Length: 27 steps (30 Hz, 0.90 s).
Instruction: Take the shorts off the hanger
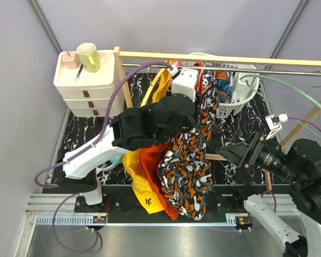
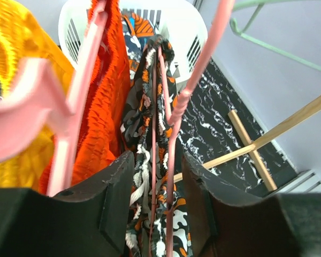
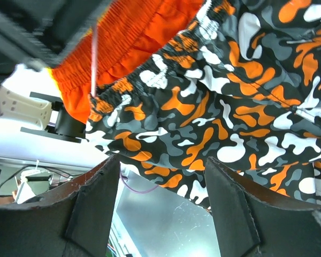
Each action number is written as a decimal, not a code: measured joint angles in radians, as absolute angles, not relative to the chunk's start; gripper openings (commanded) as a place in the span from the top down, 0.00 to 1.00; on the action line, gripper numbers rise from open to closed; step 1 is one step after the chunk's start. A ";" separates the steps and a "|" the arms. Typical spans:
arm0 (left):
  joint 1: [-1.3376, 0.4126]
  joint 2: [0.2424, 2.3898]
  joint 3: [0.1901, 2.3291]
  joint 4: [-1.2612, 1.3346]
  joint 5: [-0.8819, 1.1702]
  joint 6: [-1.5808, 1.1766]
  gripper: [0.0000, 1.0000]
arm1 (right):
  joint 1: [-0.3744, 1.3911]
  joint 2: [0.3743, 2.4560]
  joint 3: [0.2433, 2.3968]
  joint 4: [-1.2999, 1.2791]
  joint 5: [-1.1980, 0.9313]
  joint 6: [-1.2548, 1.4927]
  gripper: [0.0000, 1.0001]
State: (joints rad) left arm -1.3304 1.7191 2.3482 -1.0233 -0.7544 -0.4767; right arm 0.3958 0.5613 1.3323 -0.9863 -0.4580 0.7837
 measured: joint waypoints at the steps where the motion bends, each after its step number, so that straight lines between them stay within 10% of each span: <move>1: -1.330 1.728 2.348 -1.023 -0.751 -0.477 0.59 | 0.396 0.563 1.340 -0.987 -0.458 0.778 0.28; 11: -1.327 1.763 2.348 -1.017 -0.714 -0.484 0.95 | 0.396 0.577 1.426 -1.042 -0.454 0.727 0.28; 27: -1.325 1.690 2.306 -0.933 -0.635 -0.442 1.00 | 0.396 0.580 1.439 -1.068 -0.405 0.695 0.27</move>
